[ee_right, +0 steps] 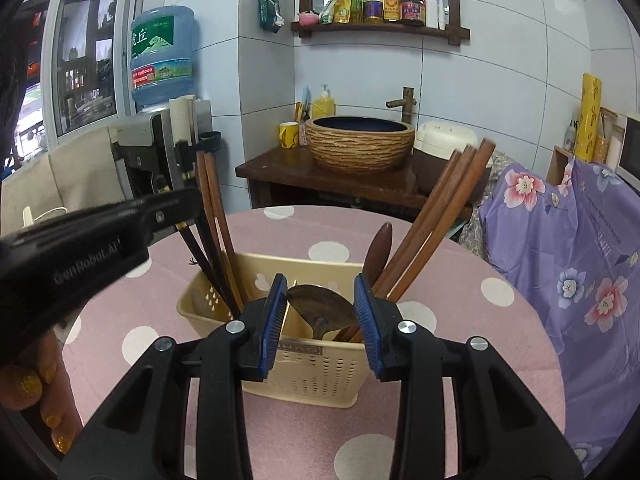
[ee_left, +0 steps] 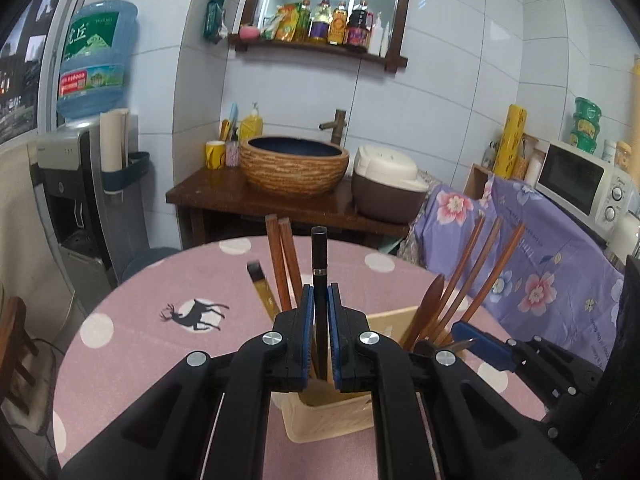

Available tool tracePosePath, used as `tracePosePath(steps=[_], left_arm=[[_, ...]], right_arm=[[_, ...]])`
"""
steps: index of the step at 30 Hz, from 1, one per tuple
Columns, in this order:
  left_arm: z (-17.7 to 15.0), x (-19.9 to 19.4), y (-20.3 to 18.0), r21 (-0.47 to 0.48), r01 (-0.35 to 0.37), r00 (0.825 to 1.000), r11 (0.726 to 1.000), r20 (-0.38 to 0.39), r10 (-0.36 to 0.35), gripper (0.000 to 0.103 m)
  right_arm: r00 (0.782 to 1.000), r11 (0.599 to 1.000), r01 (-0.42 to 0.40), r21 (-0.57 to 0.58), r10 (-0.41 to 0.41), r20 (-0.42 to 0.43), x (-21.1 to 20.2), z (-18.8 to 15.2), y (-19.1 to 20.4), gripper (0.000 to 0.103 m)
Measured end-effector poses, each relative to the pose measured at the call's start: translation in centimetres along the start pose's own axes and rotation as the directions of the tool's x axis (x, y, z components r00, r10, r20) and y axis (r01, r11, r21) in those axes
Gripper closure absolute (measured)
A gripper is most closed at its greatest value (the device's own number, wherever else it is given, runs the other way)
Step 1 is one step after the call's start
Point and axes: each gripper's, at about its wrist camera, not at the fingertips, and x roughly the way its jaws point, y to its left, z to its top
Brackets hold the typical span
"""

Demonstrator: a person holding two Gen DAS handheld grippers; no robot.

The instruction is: Organize utensils

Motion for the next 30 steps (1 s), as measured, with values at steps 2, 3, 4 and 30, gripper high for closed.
tracePosePath(steps=[2, 3, 4, 30], left_arm=[[-0.2, 0.4, 0.1, 0.001, -0.002, 1.0, 1.0, -0.01, 0.002, 0.095], [-0.3, 0.2, 0.2, -0.002, -0.005, 1.0, 1.0, -0.005, 0.005, 0.095], [-0.3, 0.2, 0.3, -0.009, -0.002, 1.0, 1.0, -0.006, 0.002, 0.095], [-17.3, -17.4, 4.5, -0.004, -0.099, 0.965, 0.995, 0.244, 0.097, 0.005]], right_arm=[[1.0, 1.0, 0.007, -0.005, -0.007, -0.005, 0.4, -0.6, 0.0, 0.068], [1.0, 1.0, 0.008, -0.006, -0.008, -0.005, 0.5, -0.9, 0.0, 0.068], [1.0, 1.0, 0.01, -0.006, -0.01, -0.001, 0.6, -1.0, -0.1, 0.067], [0.971, 0.984, 0.17, 0.046, -0.175, 0.163, -17.3, -19.7, -0.3, 0.006]])
